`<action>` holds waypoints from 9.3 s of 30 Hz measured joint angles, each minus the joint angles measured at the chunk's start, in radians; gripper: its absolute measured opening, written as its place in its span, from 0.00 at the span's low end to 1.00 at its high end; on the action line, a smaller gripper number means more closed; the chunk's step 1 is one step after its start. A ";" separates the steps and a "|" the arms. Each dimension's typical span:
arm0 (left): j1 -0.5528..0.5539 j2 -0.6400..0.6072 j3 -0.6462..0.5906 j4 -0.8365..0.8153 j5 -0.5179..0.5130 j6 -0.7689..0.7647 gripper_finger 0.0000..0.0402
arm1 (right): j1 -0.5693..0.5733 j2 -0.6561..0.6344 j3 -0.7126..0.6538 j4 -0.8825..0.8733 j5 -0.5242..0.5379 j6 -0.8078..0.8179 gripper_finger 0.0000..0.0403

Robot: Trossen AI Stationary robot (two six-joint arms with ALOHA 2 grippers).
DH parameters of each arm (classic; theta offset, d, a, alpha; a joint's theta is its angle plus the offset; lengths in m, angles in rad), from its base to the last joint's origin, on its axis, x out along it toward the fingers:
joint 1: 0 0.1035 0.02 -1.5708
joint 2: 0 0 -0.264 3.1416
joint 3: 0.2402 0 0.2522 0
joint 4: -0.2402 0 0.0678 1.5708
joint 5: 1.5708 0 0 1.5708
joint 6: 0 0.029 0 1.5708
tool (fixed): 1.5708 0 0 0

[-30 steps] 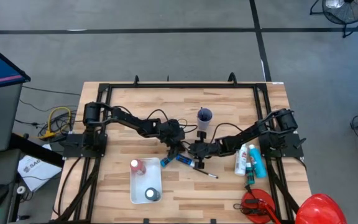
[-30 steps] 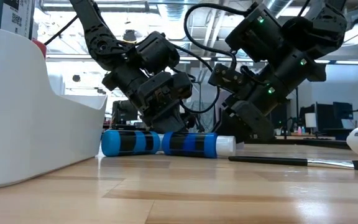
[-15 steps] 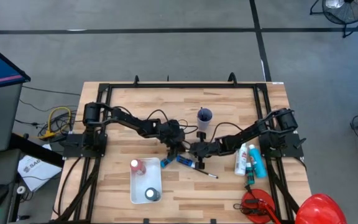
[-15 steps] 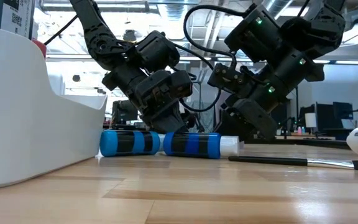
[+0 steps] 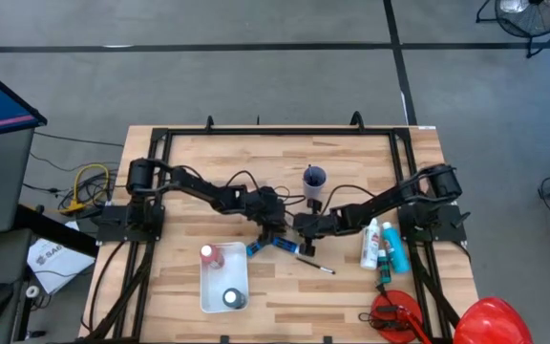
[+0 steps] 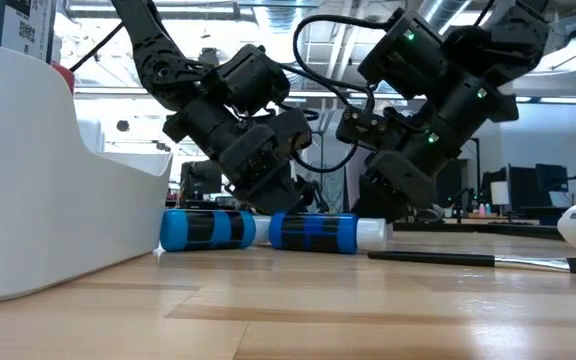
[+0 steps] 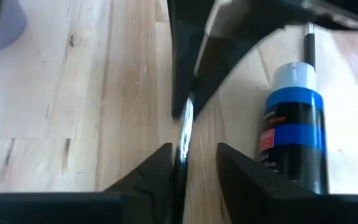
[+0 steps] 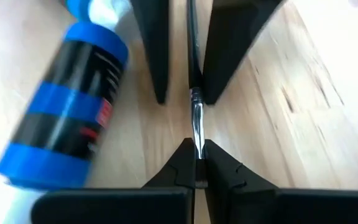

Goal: Pick & Place Paint Supplies
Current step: Put the silver paint brush into the violet cup, then put the white paint bottle into the white bin

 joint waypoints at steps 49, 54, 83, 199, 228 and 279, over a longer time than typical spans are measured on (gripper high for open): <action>-0.041 -0.104 -0.003 -0.125 -0.089 0.001 0.02 | 0.036 -0.048 0.274 -0.496 0.034 0.089 0.32; -0.041 -0.129 -0.043 -0.124 -0.090 0.001 0.02 | 0.079 -0.129 0.273 -0.509 0.180 0.069 0.33; -0.098 -0.417 -0.360 0.842 -0.071 -0.213 0.02 | 0.209 -0.416 -0.283 1.057 0.210 -0.306 0.33; -0.134 -0.420 -0.381 0.606 -0.306 -0.319 0.85 | 0.119 -0.387 0.009 0.226 0.455 -0.166 0.03; -0.112 -0.420 -0.381 0.605 -0.307 -0.316 0.87 | -0.028 -0.575 -0.288 0.183 0.578 -0.045 0.03; -0.116 -0.420 -0.347 0.473 -0.116 -0.227 0.76 | 0.223 -0.527 -0.120 0.207 0.522 -0.187 0.39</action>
